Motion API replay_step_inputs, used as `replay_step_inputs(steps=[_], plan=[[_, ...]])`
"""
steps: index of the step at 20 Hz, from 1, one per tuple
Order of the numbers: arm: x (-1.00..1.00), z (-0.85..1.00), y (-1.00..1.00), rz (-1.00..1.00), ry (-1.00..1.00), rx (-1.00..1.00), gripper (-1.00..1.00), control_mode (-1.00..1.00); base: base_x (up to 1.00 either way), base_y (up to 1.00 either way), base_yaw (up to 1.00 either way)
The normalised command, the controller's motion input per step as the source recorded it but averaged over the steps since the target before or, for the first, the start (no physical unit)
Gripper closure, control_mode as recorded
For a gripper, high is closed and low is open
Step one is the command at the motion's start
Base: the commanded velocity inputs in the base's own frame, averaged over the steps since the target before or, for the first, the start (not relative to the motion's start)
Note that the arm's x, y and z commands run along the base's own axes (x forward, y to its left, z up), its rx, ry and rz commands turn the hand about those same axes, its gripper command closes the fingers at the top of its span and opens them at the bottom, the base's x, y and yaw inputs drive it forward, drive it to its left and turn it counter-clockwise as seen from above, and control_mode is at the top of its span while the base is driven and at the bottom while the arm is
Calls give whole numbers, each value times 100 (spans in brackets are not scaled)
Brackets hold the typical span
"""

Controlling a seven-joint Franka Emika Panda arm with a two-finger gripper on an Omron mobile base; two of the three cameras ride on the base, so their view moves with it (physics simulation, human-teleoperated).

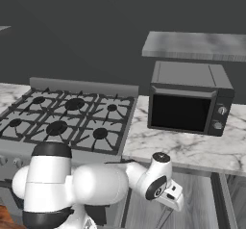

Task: Take the tongs from the drawer on the right and place them on the dining counter next to the tray containing the hot dog.

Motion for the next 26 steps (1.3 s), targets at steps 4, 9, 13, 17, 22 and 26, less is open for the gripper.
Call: replay_step_inputs(steps=[4, 9, 13, 17, 22, 26], plan=[[0, -14, -8, 4, 0, 0, -100, -100, 0, 0, 0], [0, -14, 0, 1, 0, 0, -100, -100, 0, 0, 0], [1, -14, 0, 0, 0, 0, -100, -100, 0, 0, 0], [3, -9, 0, 0, 0, 0, -100, -100, 0, 0, 0], [4, -9, -1, 0, 0, 0, -100, -100, 0, 0, 0], [6, -12, -9, 2, 0, 0, -100, -100, 0, 0, 0]])
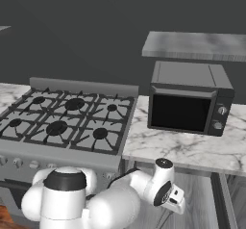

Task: Take the tongs from the drawer on the right and place them on the dining counter next to the tray containing the hot dog.

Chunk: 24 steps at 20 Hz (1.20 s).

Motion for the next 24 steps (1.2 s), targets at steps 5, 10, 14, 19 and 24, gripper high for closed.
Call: replay_step_inputs(steps=[5, 10, 14, 19, 24], plan=[[5, -11, -9, 1, 0, 0, -100, -100, 0, 0, 0], [5, -11, -7, 0, 0, 0, -100, -100, 0, 0, 0], [8, -11, 0, 0, 0, 0, -100, -100, 0, 0, 0], [12, -14, 0, 0, 0, 0, -100, -100, 0, 0, 0], [13, -13, -2, 1, 0, 0, -100, -100, 0, 0, 0]])
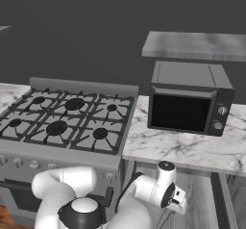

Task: Take the tongs from the drawer on the right and place them on the dining counter next to the tray containing the hot dog.

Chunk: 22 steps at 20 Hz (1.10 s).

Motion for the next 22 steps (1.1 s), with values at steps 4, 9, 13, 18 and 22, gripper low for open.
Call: replay_step_inputs(steps=[4, 9, 13, 18, 22], plan=[[10, -15, -3, 0, 0, 0, -100, -100, 0, 0, 0], [7, -15, -7, 0, 0, 0, -100, -100, 0, 0, 0], [3, -15, -9, 0, 0, 0, -100, -100, 0, 0, 0], [0, -15, -4, 0, 0, 0, -100, -100, 0, 0, 0], [1, -16, 0, 0, 0, 0, -100, -100, 0, 0, 0]])
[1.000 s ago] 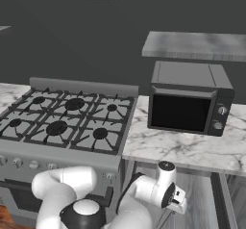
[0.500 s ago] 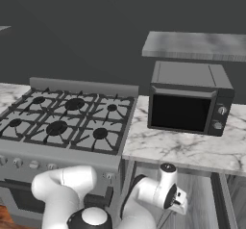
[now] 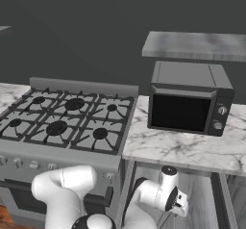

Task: Take the tongs from the drawer on the right and place them on the dining counter next to the tray containing the hot dog.

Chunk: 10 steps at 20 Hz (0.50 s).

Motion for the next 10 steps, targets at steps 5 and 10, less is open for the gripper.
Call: replay_step_inputs(steps=[5, 10], plan=[[2, -16, -2, 0, 0, 0, -100, -100, 0, 0, 0], [2, -14, -6, 0, 0, 0, -100, -100, 0, 0, 0]])
